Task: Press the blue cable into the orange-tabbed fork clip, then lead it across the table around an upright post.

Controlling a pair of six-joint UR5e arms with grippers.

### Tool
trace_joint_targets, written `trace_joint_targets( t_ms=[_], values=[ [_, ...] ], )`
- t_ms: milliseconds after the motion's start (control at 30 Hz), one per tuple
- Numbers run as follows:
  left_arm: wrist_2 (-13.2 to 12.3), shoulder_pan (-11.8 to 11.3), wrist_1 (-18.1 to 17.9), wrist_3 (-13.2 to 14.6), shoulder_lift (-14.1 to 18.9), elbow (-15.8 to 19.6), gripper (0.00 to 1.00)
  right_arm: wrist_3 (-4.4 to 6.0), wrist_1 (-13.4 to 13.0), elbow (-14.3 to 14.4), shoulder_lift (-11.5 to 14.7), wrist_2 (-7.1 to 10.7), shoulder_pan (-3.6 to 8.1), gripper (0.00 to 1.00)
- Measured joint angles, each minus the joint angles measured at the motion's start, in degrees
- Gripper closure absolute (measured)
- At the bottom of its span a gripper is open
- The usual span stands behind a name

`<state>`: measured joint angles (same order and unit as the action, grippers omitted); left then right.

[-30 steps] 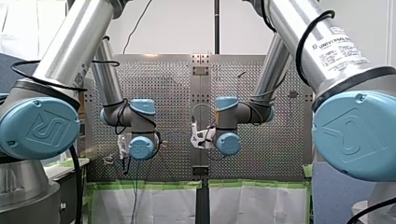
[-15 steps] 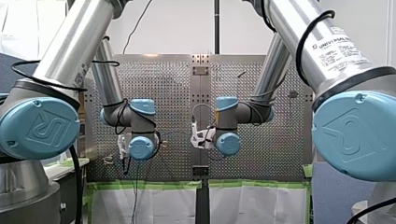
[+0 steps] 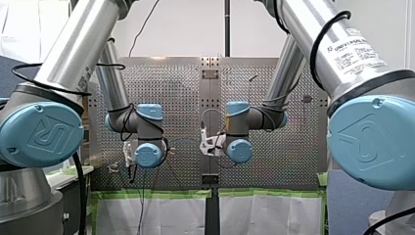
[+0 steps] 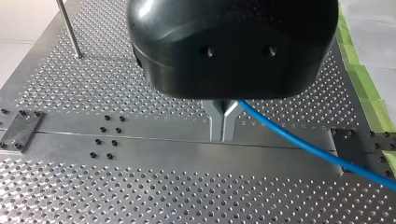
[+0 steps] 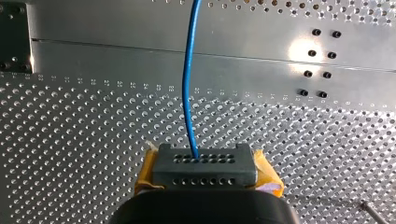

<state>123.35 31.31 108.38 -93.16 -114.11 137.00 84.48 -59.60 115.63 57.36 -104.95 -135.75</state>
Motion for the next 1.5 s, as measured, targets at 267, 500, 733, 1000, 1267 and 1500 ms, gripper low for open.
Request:
trace_joint_targets(
  t_ms=[267,500,733,1000,1267,1500],
  values=[
    [0.00,0.00,0.00,0.00,0.00,0.00,0.93,0.00,0.00,0.00,0.00,0.00,0.00,1.00],
    [0.00,0.00,0.00,0.00,0.00,0.00,0.99,0.00,0.00,0.00,0.00,0.00,0.00,1.00],
    [0.00,0.00,0.00,0.00,0.00,0.00,0.99,0.00,0.00,0.01,0.00,0.00,0.00,1.00],
    [0.00,0.00,0.00,0.00,0.00,0.00,0.99,0.00,0.00,0.00,0.00,0.01,0.00,1.00],
    [0.00,0.00,0.00,0.00,0.00,0.00,0.99,0.00,0.00,0.00,0.00,0.00,0.00,1.00],
    [0.00,0.00,0.00,0.00,0.00,0.00,0.99,0.00,0.00,0.00,0.00,0.00,0.00,1.00]
  ],
)
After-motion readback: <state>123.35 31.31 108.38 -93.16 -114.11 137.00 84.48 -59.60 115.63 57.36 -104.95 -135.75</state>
